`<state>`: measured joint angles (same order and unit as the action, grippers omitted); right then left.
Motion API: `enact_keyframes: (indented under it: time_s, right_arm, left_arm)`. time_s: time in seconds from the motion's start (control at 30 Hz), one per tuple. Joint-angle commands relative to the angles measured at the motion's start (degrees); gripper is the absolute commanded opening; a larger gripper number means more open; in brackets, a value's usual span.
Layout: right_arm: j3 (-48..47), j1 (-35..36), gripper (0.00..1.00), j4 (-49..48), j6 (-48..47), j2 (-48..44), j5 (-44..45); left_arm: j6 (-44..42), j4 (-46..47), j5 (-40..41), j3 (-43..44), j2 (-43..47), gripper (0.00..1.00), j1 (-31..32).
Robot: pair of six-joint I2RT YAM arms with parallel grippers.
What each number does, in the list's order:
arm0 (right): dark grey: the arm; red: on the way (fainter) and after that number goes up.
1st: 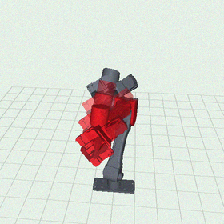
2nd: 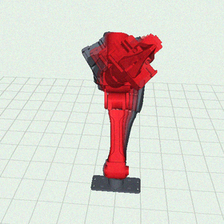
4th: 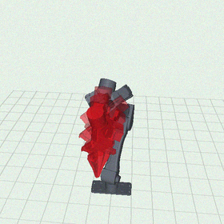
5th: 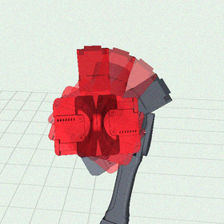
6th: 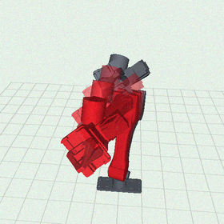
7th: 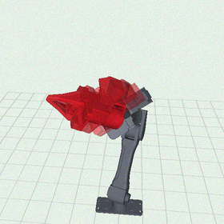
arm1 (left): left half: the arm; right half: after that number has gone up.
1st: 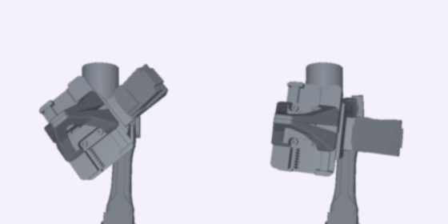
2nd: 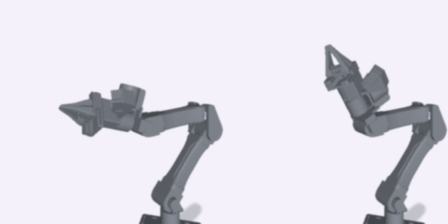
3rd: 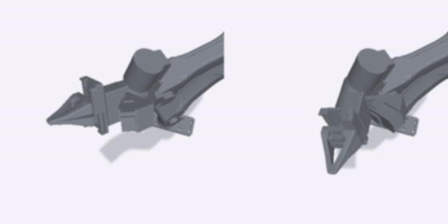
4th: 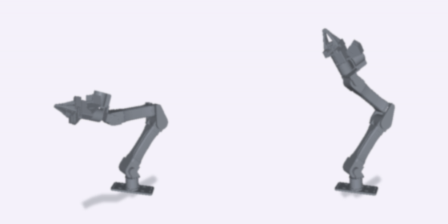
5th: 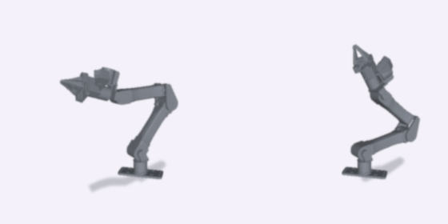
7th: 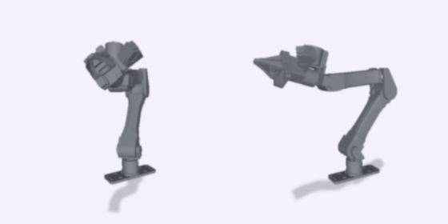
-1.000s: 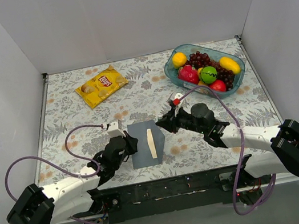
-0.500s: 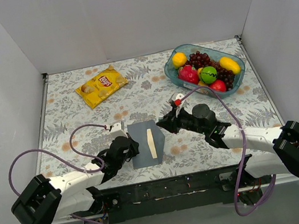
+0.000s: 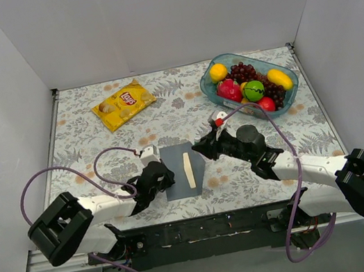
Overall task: Place the letter into the envelope and seal it
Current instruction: Adjust the envelope at the center of the board.
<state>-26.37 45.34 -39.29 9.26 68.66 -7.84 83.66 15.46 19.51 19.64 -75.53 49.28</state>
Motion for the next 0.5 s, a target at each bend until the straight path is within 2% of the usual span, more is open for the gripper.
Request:
enact_keyframes:
  time_s: [0.0, 0.13, 0.47]
  right_arm:
    - [0.3, -0.4, 0.01, -1.3, 0.0, -1.5, 0.8]
    - [0.4, -0.8, 0.01, -1.1, -0.1, -1.4, 1.0]
    - [0.7, -1.1, 0.01, -0.7, -0.1, -1.8, 1.6]
  left_arm:
    - [1.5, 0.5, 2.1, 0.8, -2.3, 0.0, 0.3]
    - [1.5, 1.7, 4.4, 2.3, -4.6, 0.0, 0.1]
    - [0.4, 6.5, 2.2, 6.2, -11.5, 0.0, -0.7]
